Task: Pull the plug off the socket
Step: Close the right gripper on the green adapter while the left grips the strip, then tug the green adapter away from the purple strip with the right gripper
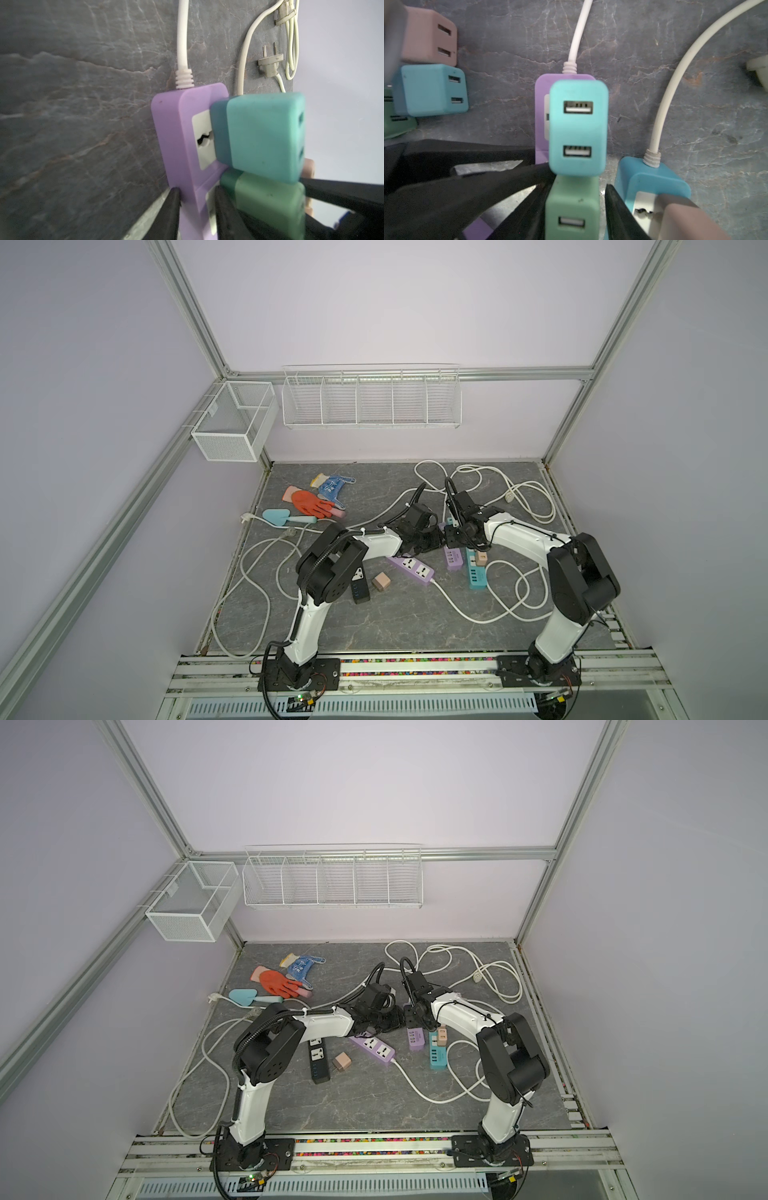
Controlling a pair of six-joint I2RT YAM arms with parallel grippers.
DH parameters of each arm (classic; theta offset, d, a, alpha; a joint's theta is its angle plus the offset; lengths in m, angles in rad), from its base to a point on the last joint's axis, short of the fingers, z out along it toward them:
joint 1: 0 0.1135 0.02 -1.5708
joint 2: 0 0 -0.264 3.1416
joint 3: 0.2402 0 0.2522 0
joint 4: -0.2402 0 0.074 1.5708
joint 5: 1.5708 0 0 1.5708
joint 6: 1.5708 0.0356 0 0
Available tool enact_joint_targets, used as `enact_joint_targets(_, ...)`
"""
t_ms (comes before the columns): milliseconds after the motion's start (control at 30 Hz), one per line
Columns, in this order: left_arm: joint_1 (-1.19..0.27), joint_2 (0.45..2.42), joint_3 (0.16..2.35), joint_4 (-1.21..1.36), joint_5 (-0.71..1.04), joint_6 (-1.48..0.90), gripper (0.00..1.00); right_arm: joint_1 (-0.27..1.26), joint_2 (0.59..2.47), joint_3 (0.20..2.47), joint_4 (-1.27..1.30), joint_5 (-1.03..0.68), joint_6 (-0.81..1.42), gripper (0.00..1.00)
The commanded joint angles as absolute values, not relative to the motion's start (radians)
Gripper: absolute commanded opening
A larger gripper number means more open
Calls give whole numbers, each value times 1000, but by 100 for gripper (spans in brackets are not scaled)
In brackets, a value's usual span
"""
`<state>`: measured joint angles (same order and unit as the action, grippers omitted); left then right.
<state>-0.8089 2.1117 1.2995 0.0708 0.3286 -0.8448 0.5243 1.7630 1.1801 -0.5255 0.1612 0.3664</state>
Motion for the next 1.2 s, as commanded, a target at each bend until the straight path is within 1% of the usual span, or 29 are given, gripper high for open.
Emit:
enact_joint_targets(0, -816, 2132, 1270, -7, 267, -821, 29, 532, 1785, 1198, -517, 162, 372, 43)
enact_joint_targets(133, -816, 2128, 1270, -10, 266, -823, 29, 532, 1793, 1197, -511, 155, 377, 39)
enact_joint_targets(267, -818, 2143, 1315, -97, 272, -795, 28, 532, 1799, 1200, -517, 152, 374, 36)
enact_joint_targets(500, -818, 2123, 1288, -87, 251, -798, 27, 530, 1772, 1180, -517, 156, 373, 33)
enact_joint_targets(800, -822, 2123, 1264, -76, 240, -806, 27, 535, 1755, 1178, -526, 167, 392, 26)
enact_joint_targets(933, -824, 2124, 1266, -86, 231, -804, 27, 554, 1761, 1190, -539, 171, 403, 26)
enact_joint_targets(1067, -823, 2123, 1257, -98, 212, -800, 27, 541, 1741, 1188, -555, 199, 387, 24)
enact_joint_targets(1167, -825, 2129, 1260, -93, 224, -801, 27, 529, 1718, 1177, -551, 177, 384, 24)
